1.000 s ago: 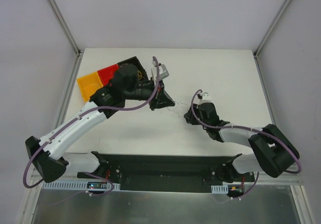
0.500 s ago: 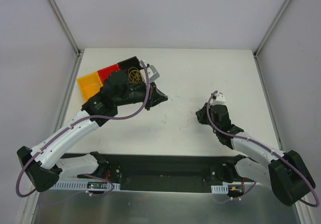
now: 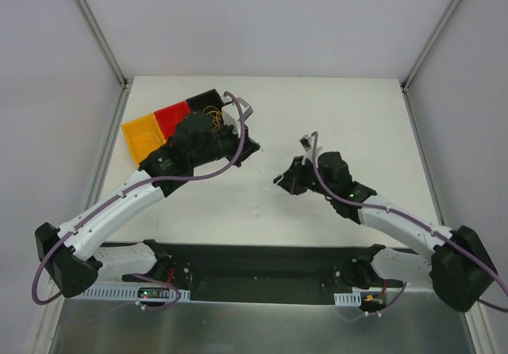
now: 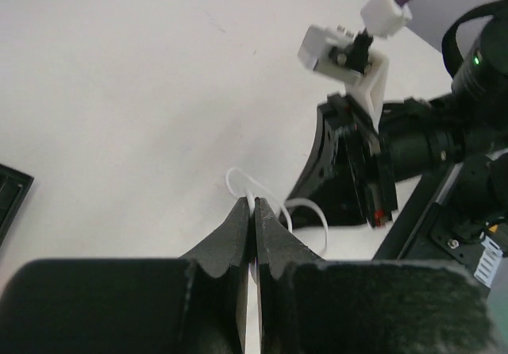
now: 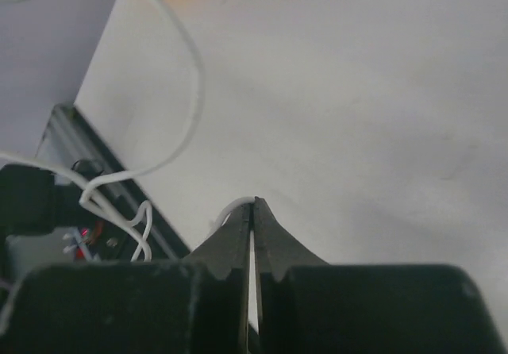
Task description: Untangle the cables
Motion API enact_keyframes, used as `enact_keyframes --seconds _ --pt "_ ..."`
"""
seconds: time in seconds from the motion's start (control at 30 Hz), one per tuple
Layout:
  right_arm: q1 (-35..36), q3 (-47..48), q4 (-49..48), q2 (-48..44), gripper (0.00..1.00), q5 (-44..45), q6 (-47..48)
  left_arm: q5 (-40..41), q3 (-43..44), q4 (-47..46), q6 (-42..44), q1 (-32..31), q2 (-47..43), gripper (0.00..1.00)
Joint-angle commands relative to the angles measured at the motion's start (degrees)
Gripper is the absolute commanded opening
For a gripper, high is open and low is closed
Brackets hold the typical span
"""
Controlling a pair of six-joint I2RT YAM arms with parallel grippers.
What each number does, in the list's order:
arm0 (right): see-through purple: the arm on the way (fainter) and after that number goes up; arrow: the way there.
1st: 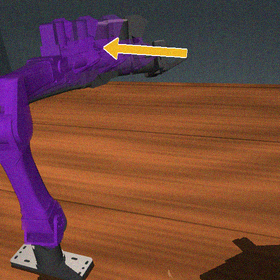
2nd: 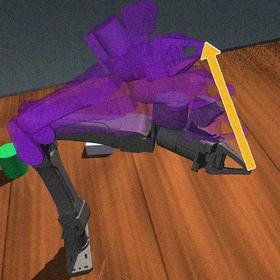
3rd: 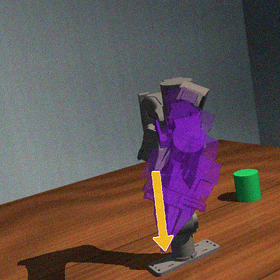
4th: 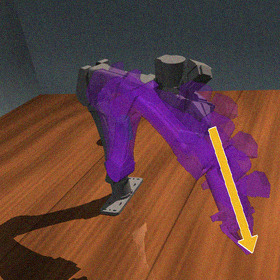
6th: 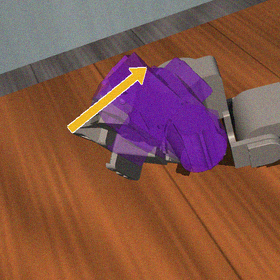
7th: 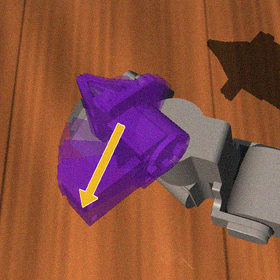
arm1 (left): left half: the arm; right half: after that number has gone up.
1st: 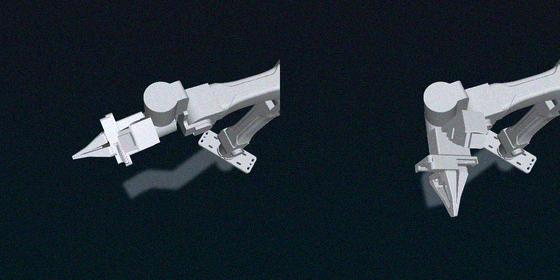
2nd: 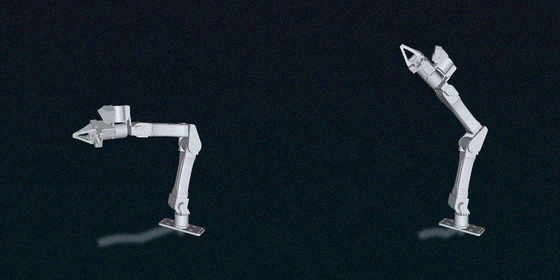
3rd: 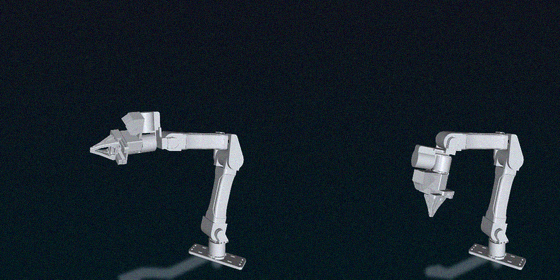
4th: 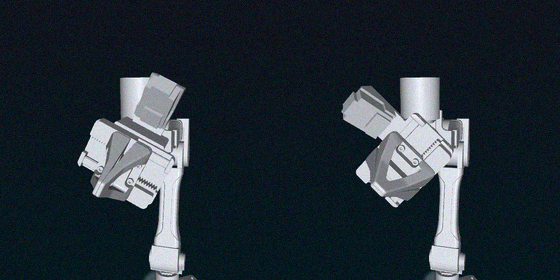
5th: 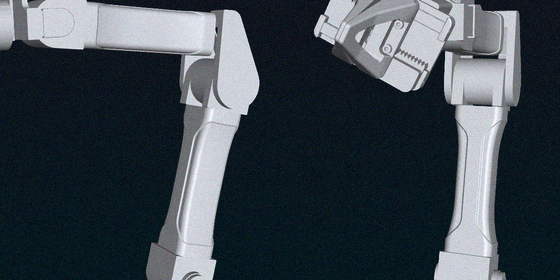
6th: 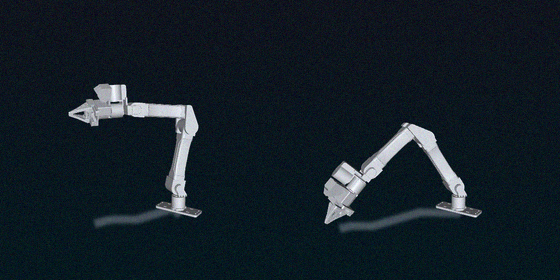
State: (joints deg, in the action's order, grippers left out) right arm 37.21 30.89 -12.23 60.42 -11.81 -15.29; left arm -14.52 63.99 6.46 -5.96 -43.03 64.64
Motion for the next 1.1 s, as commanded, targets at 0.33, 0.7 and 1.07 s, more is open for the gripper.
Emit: enact_keyframes --seconds 0.33,0.7,1.07 --pt "1.8 4.4 7.3 3.5 0.46 7.6 -5.4 15.5 0.3 2.7 -10.4 0.8 8.6 0.00" --pt "-14.7 7.2 -12.0 5.3 0.50 22.0 -6.6 11.1 5.3 7.2 -12.3 1.4 26.4 0.00" --pt "-15.5 1.1 -26.9 12.3 0.49 22.7 -1.6 19.8 1.2 9.0 -15.9 2.6 25.7 0.14"
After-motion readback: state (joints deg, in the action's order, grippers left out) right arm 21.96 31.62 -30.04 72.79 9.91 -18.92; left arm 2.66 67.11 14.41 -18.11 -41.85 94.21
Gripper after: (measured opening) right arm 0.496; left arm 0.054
